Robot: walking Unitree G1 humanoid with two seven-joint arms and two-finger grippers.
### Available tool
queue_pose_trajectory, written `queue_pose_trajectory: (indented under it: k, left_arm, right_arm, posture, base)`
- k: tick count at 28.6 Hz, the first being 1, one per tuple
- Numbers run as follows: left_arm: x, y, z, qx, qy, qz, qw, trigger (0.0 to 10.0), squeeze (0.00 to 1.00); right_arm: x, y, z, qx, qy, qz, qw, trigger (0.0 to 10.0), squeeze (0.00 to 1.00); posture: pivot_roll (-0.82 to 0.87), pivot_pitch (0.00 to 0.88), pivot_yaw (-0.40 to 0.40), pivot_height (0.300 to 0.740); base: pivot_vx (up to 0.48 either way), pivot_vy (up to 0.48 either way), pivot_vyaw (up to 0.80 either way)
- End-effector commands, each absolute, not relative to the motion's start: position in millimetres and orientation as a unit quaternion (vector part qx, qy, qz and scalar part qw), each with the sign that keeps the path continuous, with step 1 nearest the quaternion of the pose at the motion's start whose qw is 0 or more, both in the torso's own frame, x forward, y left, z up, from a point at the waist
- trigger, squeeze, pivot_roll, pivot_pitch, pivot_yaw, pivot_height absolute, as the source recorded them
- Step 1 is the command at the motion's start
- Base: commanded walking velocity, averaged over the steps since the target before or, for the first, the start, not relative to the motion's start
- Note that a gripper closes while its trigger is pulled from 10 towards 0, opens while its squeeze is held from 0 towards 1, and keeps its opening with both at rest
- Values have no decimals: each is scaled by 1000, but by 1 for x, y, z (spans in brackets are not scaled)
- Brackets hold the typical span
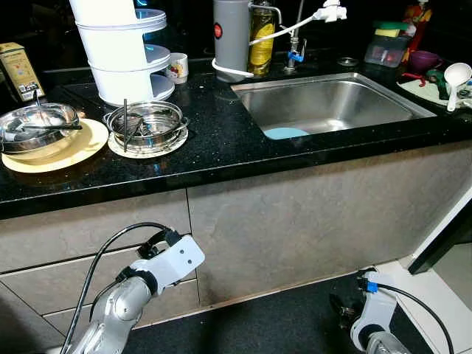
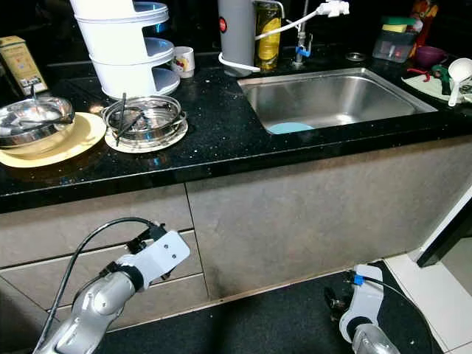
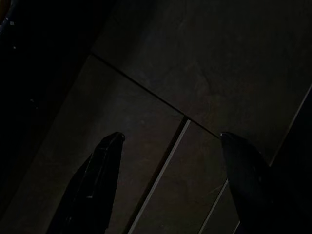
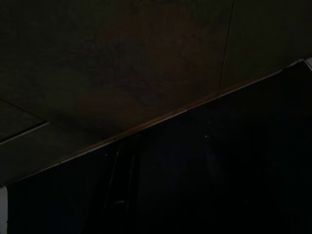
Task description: Kitchen organization
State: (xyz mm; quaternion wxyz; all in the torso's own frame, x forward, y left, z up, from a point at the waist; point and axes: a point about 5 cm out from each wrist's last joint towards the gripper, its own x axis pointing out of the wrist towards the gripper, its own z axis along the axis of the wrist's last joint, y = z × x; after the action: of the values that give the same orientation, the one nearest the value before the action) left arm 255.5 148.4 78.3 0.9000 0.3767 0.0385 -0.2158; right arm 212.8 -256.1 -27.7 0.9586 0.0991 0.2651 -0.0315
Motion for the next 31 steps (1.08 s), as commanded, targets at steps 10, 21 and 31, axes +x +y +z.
queue_pose_trajectory:
  k: [10, 21, 31]
  left_arm:
    - [257, 152, 79, 380, 40, -216, 899, 10000, 0]
    - [256, 152, 79, 379, 40, -217, 899, 10000, 0]
    - [256, 152, 79, 379, 40, -216, 899, 10000, 0]
  right_arm:
    - [214, -255, -28, 98, 270, -28, 958, 10000, 0]
    - [214, -255, -28, 98, 269, -28, 958, 10000, 0]
    - [214, -254, -28, 98, 270, -27, 958, 10000, 0]
  posture:
    - [10, 0, -25, 740]
    - [11, 0, -27, 740]
    - [12, 0, -28, 740]
  base:
    - [0, 0, 0]
    - [0, 0, 0]
    - [0, 0, 0]
